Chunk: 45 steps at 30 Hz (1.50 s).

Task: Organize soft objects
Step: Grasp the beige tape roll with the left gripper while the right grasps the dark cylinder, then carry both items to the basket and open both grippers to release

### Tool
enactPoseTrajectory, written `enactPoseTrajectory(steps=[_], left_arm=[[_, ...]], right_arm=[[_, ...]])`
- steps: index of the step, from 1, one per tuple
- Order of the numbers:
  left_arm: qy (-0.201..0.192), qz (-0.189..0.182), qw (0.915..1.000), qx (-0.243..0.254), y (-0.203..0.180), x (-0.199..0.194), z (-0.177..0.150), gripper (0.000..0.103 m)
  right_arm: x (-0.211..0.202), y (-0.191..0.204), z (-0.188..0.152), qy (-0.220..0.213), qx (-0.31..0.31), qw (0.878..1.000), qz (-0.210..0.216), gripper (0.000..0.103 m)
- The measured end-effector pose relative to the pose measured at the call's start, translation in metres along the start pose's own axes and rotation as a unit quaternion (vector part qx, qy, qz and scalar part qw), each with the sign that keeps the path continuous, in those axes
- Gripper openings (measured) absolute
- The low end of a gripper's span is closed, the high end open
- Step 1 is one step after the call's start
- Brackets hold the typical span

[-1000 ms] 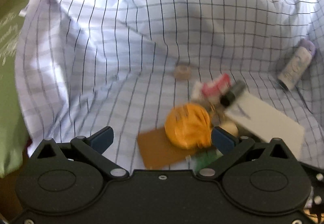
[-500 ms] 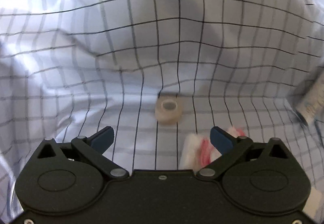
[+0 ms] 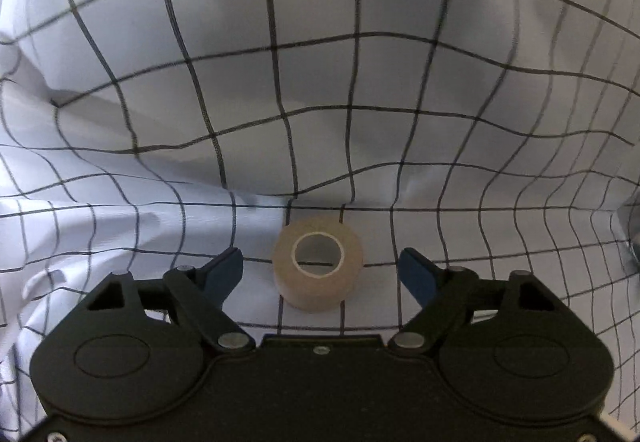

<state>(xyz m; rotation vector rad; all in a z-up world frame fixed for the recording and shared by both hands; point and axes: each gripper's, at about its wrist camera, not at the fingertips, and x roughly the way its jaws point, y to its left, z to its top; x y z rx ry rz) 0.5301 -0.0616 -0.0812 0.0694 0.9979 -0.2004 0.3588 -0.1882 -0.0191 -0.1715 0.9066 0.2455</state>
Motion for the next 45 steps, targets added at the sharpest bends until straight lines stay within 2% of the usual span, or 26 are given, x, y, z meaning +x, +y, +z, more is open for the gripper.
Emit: enactPoseTrajectory(steps=[2, 4, 7, 15, 22, 27, 30, 39, 45], left_arm=[[0.006, -0.005, 0.9999, -0.008, 0.004, 0.005, 0.003, 0.068], [0.019, -0.020, 0.9995, -0.012, 0.009, 0.009, 0.003, 0.049], [0.017, -0.033, 0.9992, -0.011, 0.015, 0.008, -0.001, 0.048], [-0.011, -0.030, 0.9994, -0.012, 0.022, -0.027, -0.017, 0.048], [-0.044, -0.019, 0.9987, -0.015, 0.035, -0.061, -0.025, 0.048], [-0.045, -0.018, 0.9985, -0.024, 0.036, -0.071, -0.031, 0.048], [-0.048, -0.016, 0.9984, -0.024, 0.038, -0.078, -0.036, 0.048], [-0.054, -0.005, 0.9979, -0.035, 0.038, -0.100, -0.048, 0.048], [-0.062, 0.005, 0.9971, -0.045, 0.038, -0.133, -0.063, 0.048]], right_arm=[[0.002, 0.002, 0.000, -0.002, -0.003, 1.000, 0.002, 0.094], [0.004, 0.004, 0.002, -0.001, -0.007, 1.000, 0.004, 0.091], [0.007, 0.007, 0.004, -0.005, -0.012, 1.000, 0.008, 0.088], [0.026, 0.021, 0.013, -0.018, -0.047, 0.998, 0.037, 0.084], [0.057, 0.028, 0.020, -0.007, -0.065, 0.997, 0.026, 0.080], [0.071, 0.031, 0.018, 0.003, -0.081, 0.997, 0.019, 0.069], [0.075, 0.032, 0.017, 0.003, -0.088, 0.996, 0.017, 0.069], [0.063, 0.029, 0.016, -0.016, -0.062, 0.998, 0.001, 0.069], [0.024, 0.021, 0.019, -0.045, -0.018, 0.999, -0.013, 0.069]])
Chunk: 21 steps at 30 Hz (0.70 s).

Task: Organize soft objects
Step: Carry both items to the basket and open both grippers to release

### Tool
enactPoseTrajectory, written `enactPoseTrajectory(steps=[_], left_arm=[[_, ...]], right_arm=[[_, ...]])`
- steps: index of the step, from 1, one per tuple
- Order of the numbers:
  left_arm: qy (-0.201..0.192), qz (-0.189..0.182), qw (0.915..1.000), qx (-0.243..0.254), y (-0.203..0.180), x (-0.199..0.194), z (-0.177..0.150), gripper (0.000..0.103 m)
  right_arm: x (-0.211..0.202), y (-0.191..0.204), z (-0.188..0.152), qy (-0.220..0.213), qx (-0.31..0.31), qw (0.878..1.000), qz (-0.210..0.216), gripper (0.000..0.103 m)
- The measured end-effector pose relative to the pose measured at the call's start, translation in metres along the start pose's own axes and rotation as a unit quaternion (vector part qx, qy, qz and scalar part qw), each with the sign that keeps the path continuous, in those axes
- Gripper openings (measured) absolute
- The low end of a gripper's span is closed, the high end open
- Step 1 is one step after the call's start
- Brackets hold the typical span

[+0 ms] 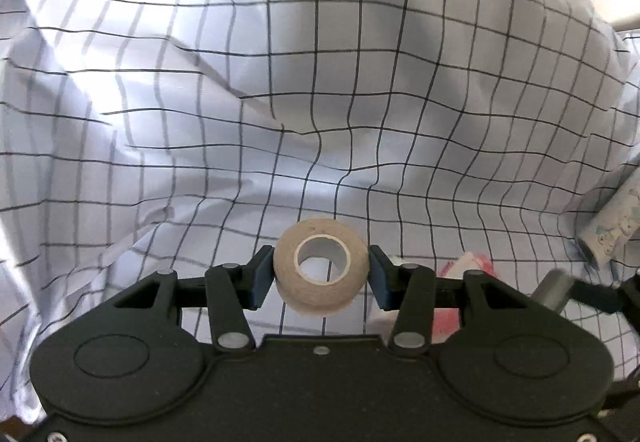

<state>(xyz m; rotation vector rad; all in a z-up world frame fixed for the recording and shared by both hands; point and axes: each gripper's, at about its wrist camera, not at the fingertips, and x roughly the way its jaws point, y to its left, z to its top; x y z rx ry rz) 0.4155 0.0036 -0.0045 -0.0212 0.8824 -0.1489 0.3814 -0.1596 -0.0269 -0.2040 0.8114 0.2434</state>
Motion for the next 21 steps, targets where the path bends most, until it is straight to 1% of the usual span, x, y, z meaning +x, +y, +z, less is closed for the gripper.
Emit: enactPoseTrajectory(steps=[4, 10, 14, 21], left_arm=[[-0.011, 0.001, 0.9999, 0.002, -0.003, -0.035, -0.013, 0.048], [-0.026, 0.002, 0.9997, 0.005, -0.005, -0.092, -0.037, 0.048], [-0.038, -0.003, 0.9992, 0.006, -0.006, -0.130, -0.059, 0.048], [-0.049, -0.017, 0.9986, 0.014, -0.024, -0.183, -0.108, 0.048]], right_arm=[[-0.035, 0.002, -0.003, -0.017, 0.012, 1.000, -0.015, 0.069], [-0.094, 0.011, -0.021, -0.035, 0.035, 0.999, -0.024, 0.069], [-0.134, 0.015, -0.040, -0.042, 0.051, 0.997, -0.030, 0.069], [-0.206, 0.026, -0.081, -0.059, 0.093, 0.993, -0.035, 0.069]])
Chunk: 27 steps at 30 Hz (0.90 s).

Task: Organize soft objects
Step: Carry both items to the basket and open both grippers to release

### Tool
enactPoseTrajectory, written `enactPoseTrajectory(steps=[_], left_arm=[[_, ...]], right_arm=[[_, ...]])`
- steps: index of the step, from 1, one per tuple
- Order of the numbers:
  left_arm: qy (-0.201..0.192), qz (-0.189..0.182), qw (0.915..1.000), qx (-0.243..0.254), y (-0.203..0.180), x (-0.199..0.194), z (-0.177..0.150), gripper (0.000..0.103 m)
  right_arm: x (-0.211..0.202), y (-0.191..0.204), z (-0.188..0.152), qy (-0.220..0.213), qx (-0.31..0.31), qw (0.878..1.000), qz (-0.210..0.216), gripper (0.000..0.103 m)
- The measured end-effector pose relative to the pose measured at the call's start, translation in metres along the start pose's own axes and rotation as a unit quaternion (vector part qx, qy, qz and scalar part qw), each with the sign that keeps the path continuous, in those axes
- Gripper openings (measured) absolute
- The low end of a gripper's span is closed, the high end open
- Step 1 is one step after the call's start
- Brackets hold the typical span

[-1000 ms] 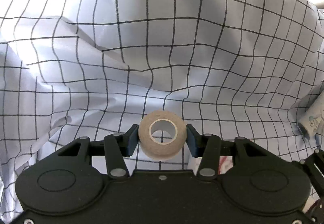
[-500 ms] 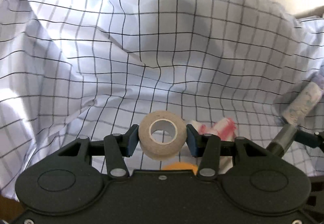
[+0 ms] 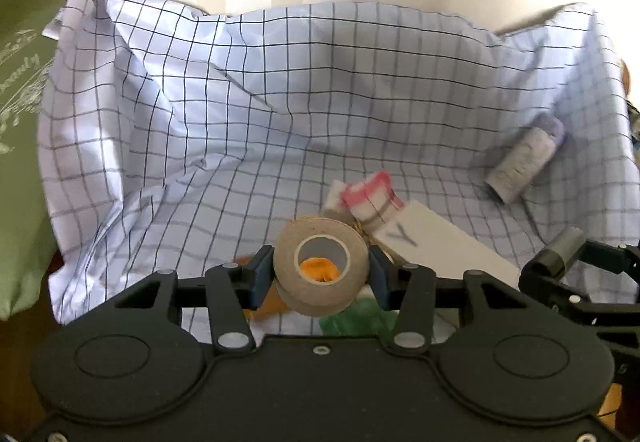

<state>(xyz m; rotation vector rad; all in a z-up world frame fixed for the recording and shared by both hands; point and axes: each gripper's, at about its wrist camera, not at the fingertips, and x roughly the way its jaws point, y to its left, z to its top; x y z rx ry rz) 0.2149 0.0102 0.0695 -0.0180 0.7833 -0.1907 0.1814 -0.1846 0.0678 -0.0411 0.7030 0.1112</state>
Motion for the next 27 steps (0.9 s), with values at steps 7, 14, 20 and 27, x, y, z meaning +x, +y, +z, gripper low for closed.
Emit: enactPoseTrajectory(steps=[7, 14, 20, 27], left_arm=[[0.006, -0.015, 0.9999, -0.007, -0.014, -0.035, -0.050, 0.048], [0.041, -0.010, 0.9991, -0.007, -0.027, -0.037, -0.098, 0.048], [0.073, -0.015, 0.9972, -0.009, -0.036, -0.038, -0.134, 0.048], [0.085, -0.013, 0.9962, -0.018, -0.040, -0.042, -0.160, 0.048]], right_arm=[[-0.061, 0.001, -0.050, -0.008, 0.077, 0.997, 0.006, 0.070], [-0.089, 0.011, -0.102, 0.001, 0.110, 0.994, -0.022, 0.070], [-0.105, 0.013, -0.131, 0.013, 0.146, 0.989, -0.015, 0.070], [-0.129, 0.020, -0.147, 0.000, 0.164, 0.986, -0.014, 0.070]])
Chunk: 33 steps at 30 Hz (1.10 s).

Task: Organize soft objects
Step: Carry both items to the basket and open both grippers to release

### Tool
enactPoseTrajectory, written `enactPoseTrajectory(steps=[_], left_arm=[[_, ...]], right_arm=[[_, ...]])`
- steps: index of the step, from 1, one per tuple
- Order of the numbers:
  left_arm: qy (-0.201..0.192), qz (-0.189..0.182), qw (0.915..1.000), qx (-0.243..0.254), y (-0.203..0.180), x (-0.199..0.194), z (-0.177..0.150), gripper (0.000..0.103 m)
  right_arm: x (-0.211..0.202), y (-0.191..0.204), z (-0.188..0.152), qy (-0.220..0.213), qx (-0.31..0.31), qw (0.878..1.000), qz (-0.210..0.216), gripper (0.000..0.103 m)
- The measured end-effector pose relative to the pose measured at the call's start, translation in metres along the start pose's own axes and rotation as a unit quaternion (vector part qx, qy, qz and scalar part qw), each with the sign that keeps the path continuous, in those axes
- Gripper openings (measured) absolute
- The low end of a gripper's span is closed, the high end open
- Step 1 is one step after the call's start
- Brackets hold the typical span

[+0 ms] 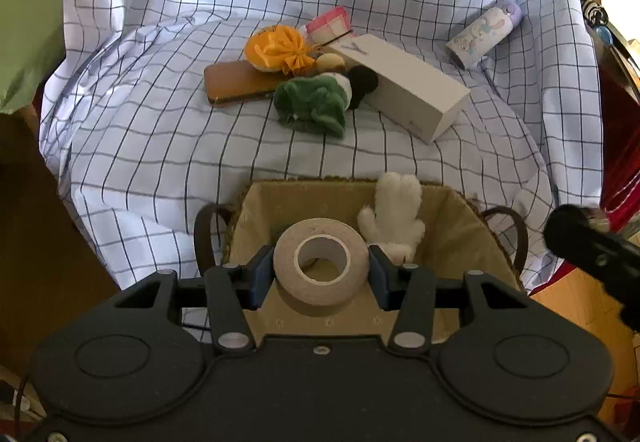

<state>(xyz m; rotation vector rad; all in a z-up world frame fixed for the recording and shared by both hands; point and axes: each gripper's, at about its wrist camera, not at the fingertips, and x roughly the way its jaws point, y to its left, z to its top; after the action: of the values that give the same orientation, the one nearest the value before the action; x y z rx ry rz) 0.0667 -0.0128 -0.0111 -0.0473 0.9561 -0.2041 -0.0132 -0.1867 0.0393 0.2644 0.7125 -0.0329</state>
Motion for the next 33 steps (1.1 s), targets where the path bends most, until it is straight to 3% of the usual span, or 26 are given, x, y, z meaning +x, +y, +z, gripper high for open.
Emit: enactPoseTrajectory(steps=[11, 13, 18, 21, 33], left_arm=[[0.003, 0.016, 0.9998, -0.013, 0.004, 0.006, -0.024, 0.050], [-0.002, 0.019, 0.9997, -0.016, 0.005, 0.003, -0.027, 0.056], [-0.021, 0.041, 0.9986, -0.025, 0.008, -0.004, -0.034, 0.058], [-0.031, 0.048, 0.9978, -0.032, 0.010, -0.008, -0.039, 0.064], [-0.033, 0.064, 0.9971, -0.023, 0.007, -0.007, -0.046, 0.065]], right_arm=[[0.000, 0.004, -0.007, 0.014, 0.001, 1.000, -0.011, 0.070], [0.002, 0.003, -0.010, 0.019, 0.000, 1.000, -0.011, 0.070], [0.009, 0.001, -0.014, 0.035, 0.002, 0.999, -0.015, 0.070], [0.012, 0.002, -0.018, 0.041, 0.002, 0.999, -0.018, 0.070], [0.022, 0.010, -0.024, 0.045, -0.013, 0.999, -0.017, 0.071]])
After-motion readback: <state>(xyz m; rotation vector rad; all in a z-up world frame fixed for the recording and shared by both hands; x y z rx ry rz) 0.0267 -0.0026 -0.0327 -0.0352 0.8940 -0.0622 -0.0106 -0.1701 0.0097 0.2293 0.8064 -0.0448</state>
